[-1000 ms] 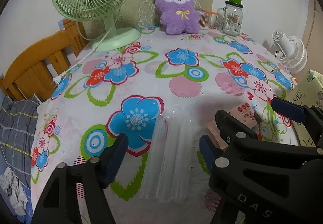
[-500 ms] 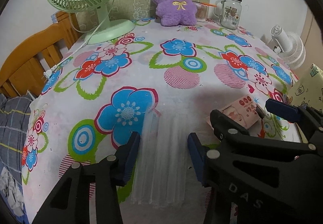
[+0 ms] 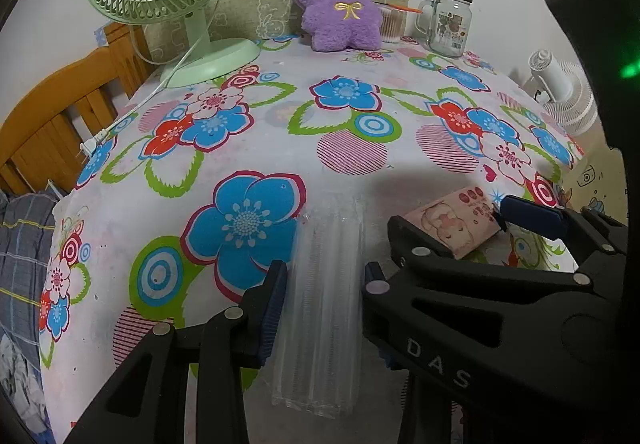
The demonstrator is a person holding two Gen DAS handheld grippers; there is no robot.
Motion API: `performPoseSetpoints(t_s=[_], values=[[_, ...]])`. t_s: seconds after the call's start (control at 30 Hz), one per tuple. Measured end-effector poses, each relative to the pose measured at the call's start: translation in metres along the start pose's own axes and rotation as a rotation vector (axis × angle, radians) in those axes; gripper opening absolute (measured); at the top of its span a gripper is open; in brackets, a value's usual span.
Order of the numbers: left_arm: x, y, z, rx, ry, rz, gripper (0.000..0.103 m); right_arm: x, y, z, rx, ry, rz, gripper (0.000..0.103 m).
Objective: Organize soft objects
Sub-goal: 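Lower the left tool around the clear straw bundle while the right tool approaches the pink tissue packet, then close the left tool on the straws while the right tool grasps the pink tissue packet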
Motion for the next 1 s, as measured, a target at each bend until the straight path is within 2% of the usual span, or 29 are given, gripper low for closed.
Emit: performPoseSetpoints(t_s=[0.17,0.23,0.27,0.6,0.87,1.0], values=[[0.0,0.0,0.0,0.0,0.001,0.001,0.041,-0.002,-0.002,-0.002,0.016,-0.013,0.01,0.089],[0.0,0.0,0.0,-0.003,-0.002,0.002,0.041,-0.002,-0.002,-0.002,0.02,-0.02,0.018,0.086],[0.0,0.0,0.0,-0.004,-0.003,0.002,0.041,-0.001,-0.002,-0.002,0.024,-0.022,0.024,0.08],[0.004,0.004,0.003,-0.021,-0.009,-0.004,0.04,0.007,0.002,-0.002,0.068,-0.003,0.052,0.065],[0.015,0.018,0.011,-0.036,0.015,-0.015,0.039,0.017,0.014,-0.003,0.106,-0.024,0.034,0.061],[0.022,0.027,0.017,-0.047,0.029,-0.015,0.039,0.019,0.025,0.004,0.08,-0.062,-0.01,0.061]])
Point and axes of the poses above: each gripper's, at about its wrist camera, not at the fingertips, and x roughly against the way its jaws point, z to its right, y to its underside, the point moved 3 cm from there along -x, roughly the way its jaws point
